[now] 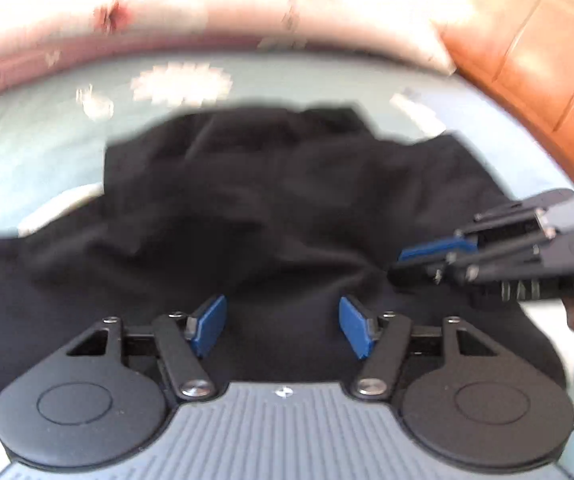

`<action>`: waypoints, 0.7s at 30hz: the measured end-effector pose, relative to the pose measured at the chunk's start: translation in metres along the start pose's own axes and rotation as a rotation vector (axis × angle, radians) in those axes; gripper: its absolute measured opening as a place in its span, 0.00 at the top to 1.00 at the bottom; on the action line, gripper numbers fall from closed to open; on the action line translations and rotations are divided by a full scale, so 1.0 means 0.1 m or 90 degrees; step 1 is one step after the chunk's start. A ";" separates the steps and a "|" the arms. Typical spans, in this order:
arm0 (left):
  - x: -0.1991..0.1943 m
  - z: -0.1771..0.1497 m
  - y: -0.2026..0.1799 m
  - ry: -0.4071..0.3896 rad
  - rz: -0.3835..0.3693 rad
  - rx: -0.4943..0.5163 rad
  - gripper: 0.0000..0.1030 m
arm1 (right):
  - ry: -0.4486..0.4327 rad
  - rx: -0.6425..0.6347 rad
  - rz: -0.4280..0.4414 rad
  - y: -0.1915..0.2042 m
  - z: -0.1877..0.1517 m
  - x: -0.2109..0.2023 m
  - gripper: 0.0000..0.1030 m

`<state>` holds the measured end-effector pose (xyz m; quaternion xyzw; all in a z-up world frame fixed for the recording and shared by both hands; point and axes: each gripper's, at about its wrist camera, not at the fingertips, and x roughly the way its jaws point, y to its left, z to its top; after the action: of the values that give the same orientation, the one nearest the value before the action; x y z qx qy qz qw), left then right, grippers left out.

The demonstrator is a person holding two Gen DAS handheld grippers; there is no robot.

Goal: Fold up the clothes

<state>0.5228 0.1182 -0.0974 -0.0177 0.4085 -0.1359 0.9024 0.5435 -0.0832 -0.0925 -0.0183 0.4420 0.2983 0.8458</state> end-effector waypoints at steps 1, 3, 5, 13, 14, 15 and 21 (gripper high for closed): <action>-0.04 0.04 -0.01 -0.023 0.001 0.012 0.37 | -0.028 -0.004 -0.010 -0.02 0.02 -0.10 0.74; -0.05 0.14 0.00 -0.058 0.012 0.026 0.35 | -0.065 -0.007 -0.053 -0.09 0.10 -0.14 0.67; 0.17 0.26 0.08 -0.054 0.051 0.013 0.35 | -0.061 0.013 -0.097 -0.19 0.18 -0.01 0.67; 0.37 0.31 0.29 0.007 0.099 -0.061 0.35 | 0.002 0.103 -0.128 -0.49 0.23 0.21 0.66; 0.26 0.28 0.29 0.007 0.096 -0.065 0.35 | 0.000 0.107 -0.115 -0.46 0.21 0.10 0.66; 0.14 0.23 0.27 0.007 0.090 -0.067 0.35 | -0.004 0.111 -0.101 -0.43 0.19 0.00 0.66; -0.32 -0.17 0.01 0.039 0.062 -0.022 0.32 | 0.024 0.062 -0.039 0.00 -0.18 -0.28 0.64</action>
<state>0.4906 0.1284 -0.0855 -0.0089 0.4386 -0.0856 0.8946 0.5187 -0.1024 -0.0826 0.0039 0.4714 0.2498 0.8458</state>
